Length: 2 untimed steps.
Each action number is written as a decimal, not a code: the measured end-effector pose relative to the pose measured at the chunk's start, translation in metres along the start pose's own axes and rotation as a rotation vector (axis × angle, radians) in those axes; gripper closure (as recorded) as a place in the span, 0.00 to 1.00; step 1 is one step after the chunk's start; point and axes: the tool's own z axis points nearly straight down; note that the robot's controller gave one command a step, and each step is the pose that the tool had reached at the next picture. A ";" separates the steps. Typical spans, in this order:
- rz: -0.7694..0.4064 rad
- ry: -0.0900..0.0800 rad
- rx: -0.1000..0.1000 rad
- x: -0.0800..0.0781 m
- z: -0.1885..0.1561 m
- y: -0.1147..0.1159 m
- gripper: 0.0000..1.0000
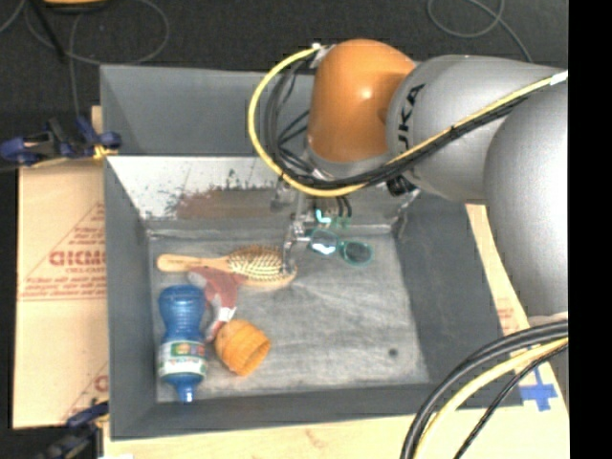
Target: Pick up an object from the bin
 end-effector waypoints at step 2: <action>-0.028 -0.012 0.001 0.021 0.072 0.012 0.00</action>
Offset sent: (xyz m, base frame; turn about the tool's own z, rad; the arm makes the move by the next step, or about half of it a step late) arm -0.0288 0.0160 -0.0903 -0.0374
